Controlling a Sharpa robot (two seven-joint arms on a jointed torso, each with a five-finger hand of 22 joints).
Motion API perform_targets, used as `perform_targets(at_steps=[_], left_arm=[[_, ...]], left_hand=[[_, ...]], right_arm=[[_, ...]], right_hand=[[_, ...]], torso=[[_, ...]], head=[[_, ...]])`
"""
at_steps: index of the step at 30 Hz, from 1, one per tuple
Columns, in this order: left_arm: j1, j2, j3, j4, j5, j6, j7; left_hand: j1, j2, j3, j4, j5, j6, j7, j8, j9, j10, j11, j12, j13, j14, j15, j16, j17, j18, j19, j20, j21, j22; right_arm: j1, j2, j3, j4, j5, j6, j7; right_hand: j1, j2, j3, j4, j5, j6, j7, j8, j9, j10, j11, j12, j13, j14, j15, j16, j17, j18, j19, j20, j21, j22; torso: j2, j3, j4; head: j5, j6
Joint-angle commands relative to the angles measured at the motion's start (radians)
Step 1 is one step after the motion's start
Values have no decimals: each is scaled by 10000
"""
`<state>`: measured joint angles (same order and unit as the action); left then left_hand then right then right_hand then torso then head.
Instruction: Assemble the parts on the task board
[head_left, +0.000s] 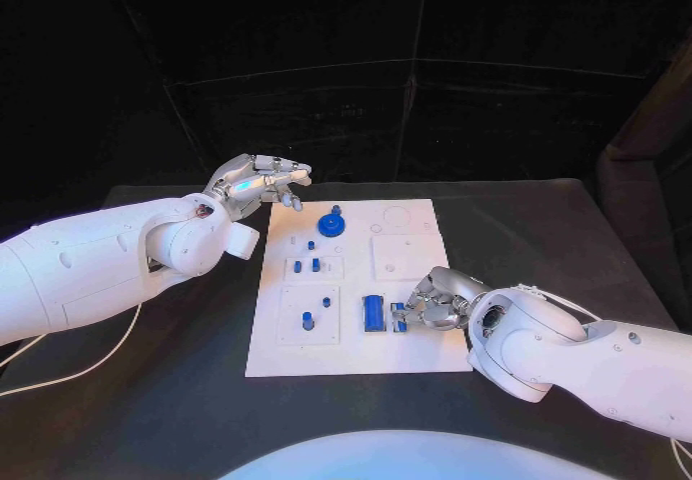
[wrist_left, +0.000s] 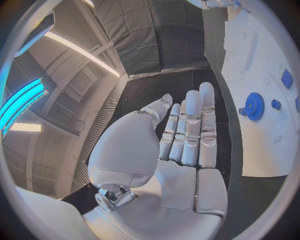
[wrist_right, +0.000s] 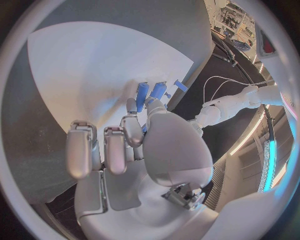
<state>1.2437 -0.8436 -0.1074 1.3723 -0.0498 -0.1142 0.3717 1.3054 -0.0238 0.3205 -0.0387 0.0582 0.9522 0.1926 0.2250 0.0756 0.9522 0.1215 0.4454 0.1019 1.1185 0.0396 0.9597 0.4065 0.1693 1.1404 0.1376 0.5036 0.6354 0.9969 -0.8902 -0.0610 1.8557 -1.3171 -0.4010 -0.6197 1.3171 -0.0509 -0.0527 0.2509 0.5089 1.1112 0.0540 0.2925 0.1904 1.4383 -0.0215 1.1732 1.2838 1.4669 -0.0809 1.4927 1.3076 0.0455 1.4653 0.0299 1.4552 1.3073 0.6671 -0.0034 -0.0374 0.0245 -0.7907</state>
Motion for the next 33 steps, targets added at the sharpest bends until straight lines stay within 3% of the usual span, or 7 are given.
perform_targets(at_steps=[1,9,13,15,21,24,33], left_arm=[[17,8,8,25,26,121,99],[18,12,8,26,26,127,89],[19,2,8,27,26,125,78],[19,-1,8,25,26,126,70],[19,-2,8,27,26,135,58],[19,-6,8,29,26,134,56],[19,-32,8,37,26,131,53]], left_hand=[[82,45,-14,-39,65,-67,8,62,-11,-88,6,34,-10,-61,0,32,-11,124,68,6,-39,-11],[82,45,-14,-39,65,-67,8,62,-11,-88,6,34,-10,-61,0,32,-11,124,68,6,-39,-11],[82,45,-14,-39,65,-67,8,62,-11,-88,6,34,-10,-61,0,32,-11,124,68,6,-39,-11],[82,45,-14,-39,65,-67,8,62,-11,-88,6,34,-10,-61,0,32,-11,124,68,6,-39,-11],[82,45,-14,-39,65,-67,8,62,-11,-88,6,34,-10,-61,0,32,-11,124,68,6,-39,-11],[82,45,-14,-39,65,-67,8,62,-11,-88,6,34,-10,-61,0,32,-11,124,68,6,-39,-11],[82,45,-14,-39,65,-67,8,62,-11,-88,6,34,-10,-61,0,32,-11,124,68,6,-39,-11]], right_arm=[[15,84,4,-29,-31,111,-124],[16,231,5,-181,-147,155,-142],[17,252,5,-221,-161,161,-123],[17,263,5,-233,-166,163,-106],[17,258,5,-258,-332,65,-98],[17,216,5,-252,-421,30,-85],[17,-140,5,-5,-345,337,555]], right_hand=[[-100,-11,-16,69,29,84,11,62,18,83,-7,-11,-25,790,-55,52,1404,-51,365,-66,60,832],[-98,-29,-21,66,-2,90,4,60,32,83,-16,-18,-25,788,-64,46,1395,-47,358,-76,50,816],[-286,-85,-134,173,-290,91,18,40,83,84,-6,-51,-28,783,-66,36,1384,-45,347,-94,38,801],[-538,-134,-316,294,-746,102,32,33,126,90,11,-70,-28,780,-51,27,1372,-43,339,-90,28,789],[-1393,-7,-1020,363,-3568,41,34,-27,305,66,26,-180,-36,765,-40,-18,1316,-24,300,-76,-28,715],[-1600,18,-1238,390,-4227,13,41,-48,394,58,33,-208,-23,764,-32,-28,1306,-20,292,-66,-42,701],[-725,130,-1246,-29,-3991,-72,73,-105,552,38,56,-244,13,768,-15,-30,1318,-16,280,-49,-59,689]], torso=[[-8,-1,-17],[-4,-1,1],[-1,-1,-12],[-7,-1,-21],[-12,-1,-18],[-14,4,-13],[-13,6,-33]], head=[[11,2],[6,4],[22,-20],[26,-22],[14,-19],[-4,-24],[-3,-27]])
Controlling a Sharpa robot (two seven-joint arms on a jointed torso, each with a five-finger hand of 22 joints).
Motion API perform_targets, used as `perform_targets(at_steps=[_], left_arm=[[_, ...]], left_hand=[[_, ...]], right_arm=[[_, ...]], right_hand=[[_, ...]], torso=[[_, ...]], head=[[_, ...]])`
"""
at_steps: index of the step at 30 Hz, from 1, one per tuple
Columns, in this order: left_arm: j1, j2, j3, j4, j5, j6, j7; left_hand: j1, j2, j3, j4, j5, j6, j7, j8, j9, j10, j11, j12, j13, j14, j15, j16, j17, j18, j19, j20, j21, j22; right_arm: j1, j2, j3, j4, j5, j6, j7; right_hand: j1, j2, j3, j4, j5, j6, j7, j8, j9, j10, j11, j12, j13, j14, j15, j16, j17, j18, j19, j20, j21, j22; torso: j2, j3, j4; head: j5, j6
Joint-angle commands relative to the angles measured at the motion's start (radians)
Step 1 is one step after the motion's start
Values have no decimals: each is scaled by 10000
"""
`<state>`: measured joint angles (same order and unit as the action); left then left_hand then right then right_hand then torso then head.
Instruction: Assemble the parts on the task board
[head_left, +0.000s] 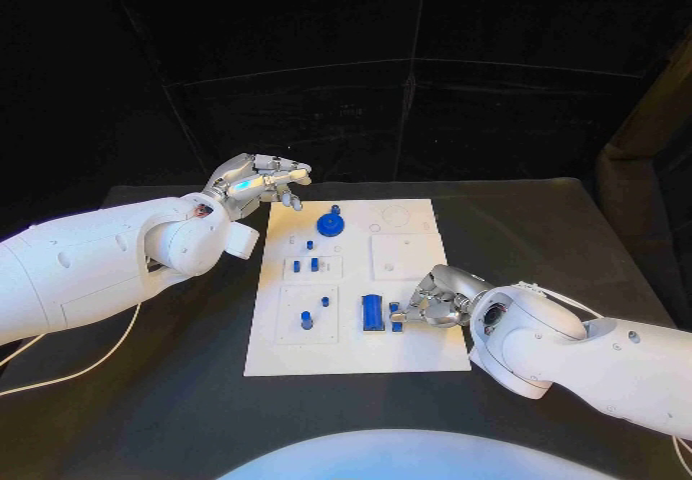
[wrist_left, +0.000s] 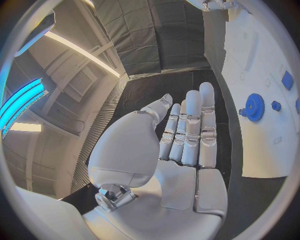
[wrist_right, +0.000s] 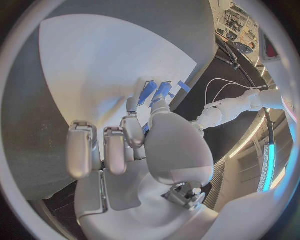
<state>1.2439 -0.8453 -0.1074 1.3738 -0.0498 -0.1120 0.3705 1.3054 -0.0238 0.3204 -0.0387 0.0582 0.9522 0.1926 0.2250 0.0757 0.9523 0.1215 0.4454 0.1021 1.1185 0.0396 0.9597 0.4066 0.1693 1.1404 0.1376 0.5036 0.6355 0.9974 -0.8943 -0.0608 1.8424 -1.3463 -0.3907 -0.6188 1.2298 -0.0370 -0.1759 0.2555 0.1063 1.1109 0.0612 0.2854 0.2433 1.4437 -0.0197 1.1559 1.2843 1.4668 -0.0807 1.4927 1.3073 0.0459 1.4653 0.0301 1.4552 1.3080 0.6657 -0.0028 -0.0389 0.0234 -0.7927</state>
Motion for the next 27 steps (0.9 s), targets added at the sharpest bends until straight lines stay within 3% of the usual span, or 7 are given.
perform_targets(at_steps=[1,6,13,27], left_arm=[[18,-17,8,23,26,109,65],[18,-29,8,22,26,108,63],[18,-18,8,23,26,111,65],[18,-17,8,21,26,99,62]], left_hand=[[82,45,-13,-39,65,-67,8,62,-12,-88,6,34,-12,-61,0,32,-13,124,69,6,-39,-13],[82,45,-13,-39,65,-67,8,62,-12,-88,6,34,-12,-61,0,32,-13,124,69,6,-39,-13],[82,45,-13,-39,65,-67,8,62,-12,-88,6,34,-12,-61,0,32,-13,124,69,6,-39,-13],[82,45,-13,-39,65,-67,8,62,-12,-88,6,34,-12,-61,0,32,-13,124,69,6,-39,-13]], right_arm=[[12,-128,3,156,-41,262,603],[11,-292,3,314,11,555,883],[11,-300,2,229,5,831,819],[10,85,0,-437,-242,949,432]], right_hand=[[171,-17,-25,-90,34,-73,2,-37,29,-18,40,-76,7,768,-15,-31,1318,-19,279,-50,-61,680],[197,-57,-81,-110,-13,-85,8,-46,48,-27,46,-96,0,764,-10,-44,1299,-16,273,-47,-70,668],[277,-42,-95,-154,-12,-82,8,-46,71,-31,46,-107,1,765,-8,-42,1305,-16,270,-44,-73,666],[717,238,-99,-441,263,-33,-2,-22,208,-18,34,-96,45,768,-17,-40,1317,-21,281,-48,-59,699]], torso=[[1,0,-20],[-1,-4,-29],[2,-5,22],[17,3,13]], head=[[8,-10],[12,-1],[-29,8],[20,-45]])
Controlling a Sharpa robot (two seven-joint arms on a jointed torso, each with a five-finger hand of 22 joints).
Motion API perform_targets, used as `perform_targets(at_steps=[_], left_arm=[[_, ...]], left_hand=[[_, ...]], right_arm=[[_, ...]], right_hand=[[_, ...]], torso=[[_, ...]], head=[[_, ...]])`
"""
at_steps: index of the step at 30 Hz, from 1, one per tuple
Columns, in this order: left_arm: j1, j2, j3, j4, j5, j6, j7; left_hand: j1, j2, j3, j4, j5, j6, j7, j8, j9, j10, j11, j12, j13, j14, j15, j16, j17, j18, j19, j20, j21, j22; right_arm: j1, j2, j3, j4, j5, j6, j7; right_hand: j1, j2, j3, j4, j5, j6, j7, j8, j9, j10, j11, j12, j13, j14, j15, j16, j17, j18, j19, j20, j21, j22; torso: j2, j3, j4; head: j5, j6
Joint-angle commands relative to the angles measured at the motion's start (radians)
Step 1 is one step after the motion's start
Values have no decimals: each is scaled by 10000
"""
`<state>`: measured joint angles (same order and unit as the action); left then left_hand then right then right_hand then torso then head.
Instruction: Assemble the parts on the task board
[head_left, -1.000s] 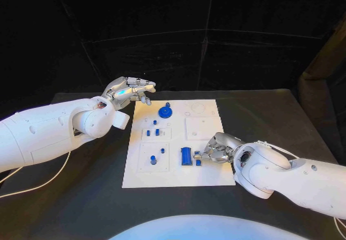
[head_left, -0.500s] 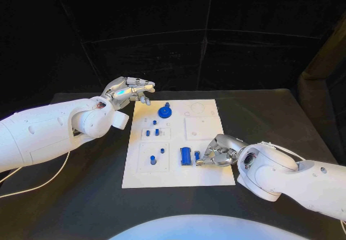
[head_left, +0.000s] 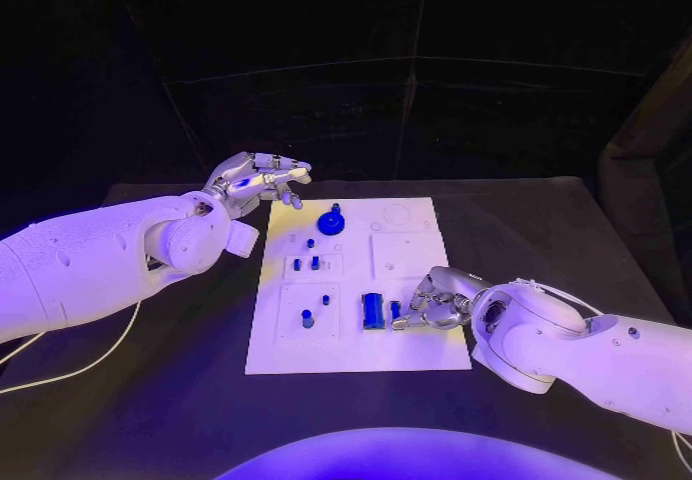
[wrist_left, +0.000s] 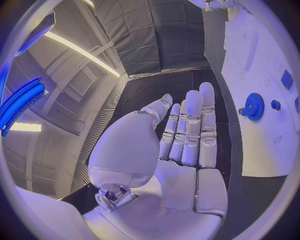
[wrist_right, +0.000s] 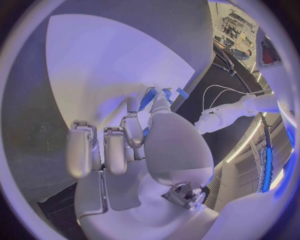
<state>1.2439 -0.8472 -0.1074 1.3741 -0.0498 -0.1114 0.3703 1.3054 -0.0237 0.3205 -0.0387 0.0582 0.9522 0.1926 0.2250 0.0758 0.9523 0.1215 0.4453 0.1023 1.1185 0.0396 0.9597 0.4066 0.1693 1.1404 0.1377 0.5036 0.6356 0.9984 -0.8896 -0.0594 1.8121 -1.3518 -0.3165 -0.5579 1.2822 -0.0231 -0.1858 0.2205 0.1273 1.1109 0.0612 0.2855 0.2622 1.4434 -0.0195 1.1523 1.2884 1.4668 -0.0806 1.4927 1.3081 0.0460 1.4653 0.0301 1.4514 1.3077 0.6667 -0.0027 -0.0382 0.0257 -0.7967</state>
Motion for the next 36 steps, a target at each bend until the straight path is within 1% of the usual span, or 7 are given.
perform_targets(at_steps=[1,13,22,25,28,32,36], left_arm=[[18,0,8,17,26,90,65],[17,-13,7,18,26,88,61],[17,-28,6,21,26,79,79],[17,-16,6,1,146,70,118],[15,60,4,-99,388,90,234],[14,232,-40,-401,523,207,496],[8,520,-95,-925,651,302,871]], left_hand=[[82,45,-13,-39,65,-67,8,62,-13,-88,6,34,-14,-61,0,32,-13,124,69,6,-39,-13],[82,45,-13,-39,65,-67,8,62,-13,-88,6,34,-14,-61,0,32,-13,124,69,6,-39,-13],[65,49,-22,-34,64,-81,10,78,-14,-103,10,53,-21,-69,4,43,-27,123,65,10,-44,-19],[-60,18,-101,28,56,-115,9,112,-19,-141,19,92,-38,-117,27,42,-68,116,34,27,-77,-44],[-176,-43,-235,92,66,-186,2,168,-30,-252,45,69,-110,-573,89,-414,-342,110,-353,91,-419,-254],[-344,-113,-499,237,54,-283,-31,152,-68,-234,136,-216,-322,-1460,304,-2161,-1178,76,-1402,333,-1508,-990],[-321,-29,-702,392,55,-212,-56,-162,-95,145,227,-1109,-406,-1576,612,-4623,-2096,111,-2160,713,-2794,-2096]], right_arm=[[0,66,-14,-171,-209,197,-193],[-2,45,-14,-109,-166,-91,136],[42,-622,-6,235,1292,-822,1769],[296,-780,-1,-40,2888,-1121,3178],[653,-707,2,-725,5139,-1141,4917],[917,-320,6,-1888,7898,-702,6998],[1044,433,94,-3388,9689,-248,8466]], right_hand=[[229,119,1,-117,57,-34,-1,-24,28,-16,32,-65,3,768,-18,-39,1312,-21,279,-48,-25,698],[-235,160,-380,162,170,-36,-11,-28,137,-5,30,-77,26,768,-17,-46,1310,-20,277,-46,-32,697],[-526,-53,-642,540,-108,-362,82,-211,179,-250,108,-676,-311,673,35,-317,917,72,87,-13,-322,278],[-52,4,-542,378,171,-757,250,-423,166,-1735,304,-4062,-2439,19,199,-1972,-1206,606,-1115,111,-2189,-2258],[687,341,-413,20,300,-1172,600,-692,122,-3257,600,-6565,-4229,-1683,512,-6266,-5573,1367,-3366,378,-6154,-6710],[1573,705,-222,-458,240,-1655,1058,-1155,-118,-4512,1319,-8571,-6115,-3307,1140,-9301,-7376,1260,-4507,951,-8443,-8147],[1877,777,-248,-943,152,-1943,1290,-1706,-529,-4745,1629,-9746,-8018,-4735,1870,-11904,-9178,1266,-5492,1639,-10873,-9783]], torso=[[7,1,3],[-18,-4,-8],[-50,-28,3],[-110,-65,24],[-207,-106,40],[-413,-179,55],[-631,-227,-12]], head=[[-6,-4],[3,-2],[-43,105],[-125,216],[-170,376],[-280,642],[-259,1007]])
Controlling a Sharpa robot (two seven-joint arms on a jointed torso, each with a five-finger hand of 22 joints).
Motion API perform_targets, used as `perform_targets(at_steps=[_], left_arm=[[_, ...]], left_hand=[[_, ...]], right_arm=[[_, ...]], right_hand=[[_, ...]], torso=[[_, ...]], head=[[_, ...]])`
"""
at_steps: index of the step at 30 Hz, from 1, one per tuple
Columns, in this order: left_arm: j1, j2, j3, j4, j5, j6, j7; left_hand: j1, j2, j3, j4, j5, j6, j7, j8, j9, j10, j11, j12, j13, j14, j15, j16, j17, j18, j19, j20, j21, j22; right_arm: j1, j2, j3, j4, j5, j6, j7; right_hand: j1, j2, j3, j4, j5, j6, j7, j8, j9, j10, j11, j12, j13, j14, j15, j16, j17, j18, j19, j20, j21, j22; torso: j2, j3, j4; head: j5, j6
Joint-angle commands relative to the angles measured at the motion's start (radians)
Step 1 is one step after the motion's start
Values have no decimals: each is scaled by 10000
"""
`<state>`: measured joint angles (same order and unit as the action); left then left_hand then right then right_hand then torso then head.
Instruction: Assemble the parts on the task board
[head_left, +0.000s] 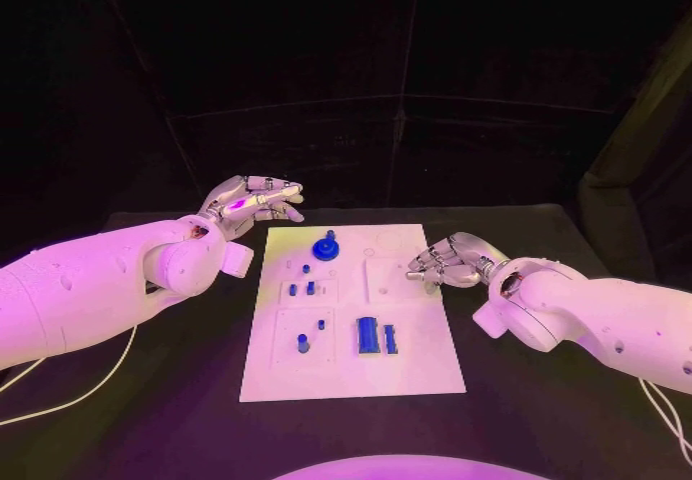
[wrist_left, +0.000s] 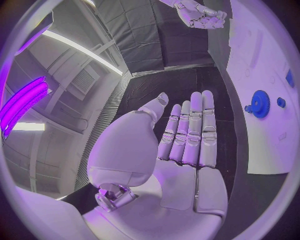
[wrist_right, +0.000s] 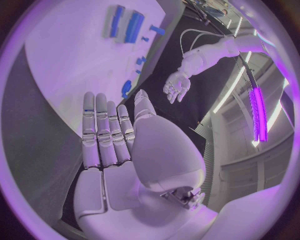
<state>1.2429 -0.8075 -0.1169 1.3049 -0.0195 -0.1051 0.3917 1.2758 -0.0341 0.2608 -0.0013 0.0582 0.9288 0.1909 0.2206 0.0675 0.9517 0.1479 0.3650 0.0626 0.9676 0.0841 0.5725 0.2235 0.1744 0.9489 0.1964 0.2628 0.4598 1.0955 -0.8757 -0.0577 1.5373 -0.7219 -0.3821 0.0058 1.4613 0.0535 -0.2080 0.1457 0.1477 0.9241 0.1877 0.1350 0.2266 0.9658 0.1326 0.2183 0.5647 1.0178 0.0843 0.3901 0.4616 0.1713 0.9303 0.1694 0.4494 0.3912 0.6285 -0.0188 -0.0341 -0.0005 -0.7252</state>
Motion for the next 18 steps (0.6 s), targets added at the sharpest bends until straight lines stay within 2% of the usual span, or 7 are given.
perform_targets(at_steps=[1,2,3,7,14,15,18], left_arm=[[16,187,-7,-343,414,215,729],[10,268,-13,-486,515,153,814],[0,359,-18,-633,635,62,891],[-98,793,-28,-1235,1158,-508,1184],[-248,1295,-29,-1746,1717,-1093,1442],[-229,1242,-38,-1678,1118,-567,884],[-256,1227,-19,-1610,1104,-662,890]], left_hand=[[-17,77,-141,30,52,20,-37,-188,-15,183,-21,-460,-8,-166,261,-1083,-379,48,-453,198,-601,-509],[5,83,-180,38,50,16,-29,-275,-19,215,19,-648,-7,-288,355,-1457,-514,39,-714,290,-853,-708],[25,107,-218,51,53,5,-20,-370,-25,227,58,-847,-10,-412,443,-1824,-655,34,-938,396,-1076,-897],[98,171,-438,61,57,-54,-32,-716,-29,99,289,-1574,-10,-859,750,-3023,-1150,69,-1616,757,-1712,-1504],[189,286,-689,35,61,39,-148,-1003,-27,270,369,-2103,-5,-644,800,-3738,-1408,106,-1682,843,-1869,-1918],[-3703,341,-1224,13,-582,-2770,-640,-1334,-675,-2702,-202,-2531,-626,-3410,325,-4291,-2235,-496,-4018,-13,-2628,-2698],[-4261,341,-1349,13,-582,-3173,-755,-1420,-675,-3106,-263,-2650,-626,-3753,240,-4434,-2235,-496,-4368,-127,-2628,-2850]], right_arm=[[87,468,123,-957,3607,485,3048],[101,679,175,-1337,3843,574,3293],[112,874,223,-1686,4044,652,3503],[136,1642,413,-2977,4568,928,4119],[147,2272,506,-3940,4915,1160,4454],[131,2210,495,-3849,4217,722,3705],[119,2184,497,-3762,4279,626,3735]], right_hand=[[72,36,-47,-356,-78,-30,58,-327,-309,167,138,-659,-1391,-136,338,-1380,-1229,133,-23,409,-1380,-1042],[52,202,9,-467,-48,11,45,-434,-423,169,205,-881,-1865,-270,399,-1835,-1648,151,76,542,-1749,-1343],[-3,185,-27,-635,-87,56,-6,-552,-550,302,299,-1034,-2335,-106,425,-2133,-2023,213,251,575,-2088,-1635],[-185,256,-20,-1030,-84,-86,-88,-707,-900,176,357,-1485,-3284,-149,563,-2870,-2811,125,261,784,-2906,-2269],[-647,397,37,-1593,-81,-205,-98,-722,-1430,5,411,-1551,-4420,45,645,-3282,-3698,131,480,894,-3764,-2989],[-4776,-535,648,-1457,-462,-2870,-628,-1350,-2266,-2896,-126,-2183,-4736,-3062,196,-3901,-4616,-405,-2496,121,-4494,-3912],[-5459,-535,736,-1457,-546,-3299,-708,-1350,-2266,-3311,-181,-2183,-4872,-3434,134,-3901,-4616,-405,-2881,11,-4494,-3912]], torso=[[-269,-67,-61],[-294,-67,-75],[-315,-61,-86],[-470,-11,-76],[-530,74,-86],[-481,20,-67],[-524,40,-19]], head=[[-10,383],[-24,465],[-13,566],[-22,946],[65,1168],[10,1113],[9,1129]])
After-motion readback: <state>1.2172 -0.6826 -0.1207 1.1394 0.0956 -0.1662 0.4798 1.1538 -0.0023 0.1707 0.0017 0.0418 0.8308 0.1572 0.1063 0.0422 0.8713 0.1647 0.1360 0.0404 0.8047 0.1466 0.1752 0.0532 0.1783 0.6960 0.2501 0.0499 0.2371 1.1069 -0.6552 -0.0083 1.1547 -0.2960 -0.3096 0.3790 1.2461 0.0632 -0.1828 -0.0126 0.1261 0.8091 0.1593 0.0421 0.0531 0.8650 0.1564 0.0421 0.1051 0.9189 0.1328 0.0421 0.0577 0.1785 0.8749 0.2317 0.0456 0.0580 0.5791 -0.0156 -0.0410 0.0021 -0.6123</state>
